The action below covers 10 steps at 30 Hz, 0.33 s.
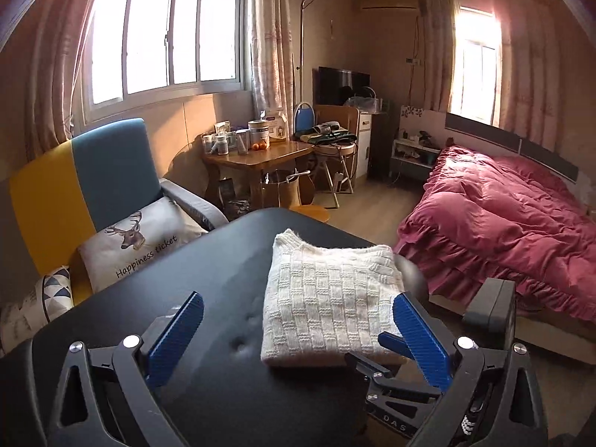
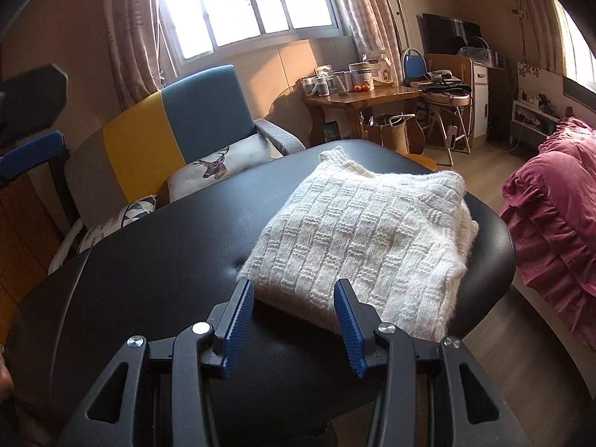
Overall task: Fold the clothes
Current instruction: 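Release the folded sweater and pull both grippers back from it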
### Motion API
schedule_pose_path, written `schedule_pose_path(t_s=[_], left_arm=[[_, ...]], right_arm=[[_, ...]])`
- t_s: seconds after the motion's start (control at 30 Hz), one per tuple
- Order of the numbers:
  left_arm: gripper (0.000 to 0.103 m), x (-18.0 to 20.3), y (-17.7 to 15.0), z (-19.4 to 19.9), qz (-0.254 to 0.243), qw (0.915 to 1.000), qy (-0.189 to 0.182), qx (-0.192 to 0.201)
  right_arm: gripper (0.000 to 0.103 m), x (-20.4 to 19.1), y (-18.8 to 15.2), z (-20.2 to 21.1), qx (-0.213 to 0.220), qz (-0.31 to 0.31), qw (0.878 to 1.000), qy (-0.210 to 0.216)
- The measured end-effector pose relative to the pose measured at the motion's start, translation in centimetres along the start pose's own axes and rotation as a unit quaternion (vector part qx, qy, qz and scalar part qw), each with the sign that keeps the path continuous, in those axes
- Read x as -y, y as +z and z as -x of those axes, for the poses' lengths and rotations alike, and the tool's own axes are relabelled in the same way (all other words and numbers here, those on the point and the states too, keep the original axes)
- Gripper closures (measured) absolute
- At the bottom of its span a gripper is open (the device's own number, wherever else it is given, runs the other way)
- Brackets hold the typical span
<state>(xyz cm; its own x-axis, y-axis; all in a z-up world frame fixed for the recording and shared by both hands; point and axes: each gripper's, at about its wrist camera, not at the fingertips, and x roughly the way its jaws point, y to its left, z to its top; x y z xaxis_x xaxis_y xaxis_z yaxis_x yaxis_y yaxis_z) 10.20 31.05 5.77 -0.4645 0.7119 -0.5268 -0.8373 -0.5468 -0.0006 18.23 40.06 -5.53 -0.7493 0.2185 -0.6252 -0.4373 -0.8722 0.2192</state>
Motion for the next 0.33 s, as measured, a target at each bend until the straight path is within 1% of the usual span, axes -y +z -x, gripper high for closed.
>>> schedule_pose_path(t_s=[0.07,0.17,0.27,0.33], left_arm=[[0.0,0.1,0.0,-0.3,0.001,1.0,-0.002,-0.005],[0.0,0.2,-0.4,-0.6,0.003,1.0,-0.001,-0.002],[0.001,0.3,-0.8,-1.4,0.004,0.9999,0.004,-0.012],[0.0,0.3,-1.0,-1.8,-0.001,0.9997,0.015,-0.018]], right_arm=[[0.057,0.2,-0.2,-0.3,-0.006,-0.001,1.0,0.0],[0.057,0.4,-0.7,-0.8,-0.014,-0.001,1.0,-0.004],[0.057,0.7,-1.1,-1.3,-0.024,-0.001,1.0,-0.009],[0.057,0.9,-1.3,-1.6,-0.028,-0.003,1.0,-0.012]])
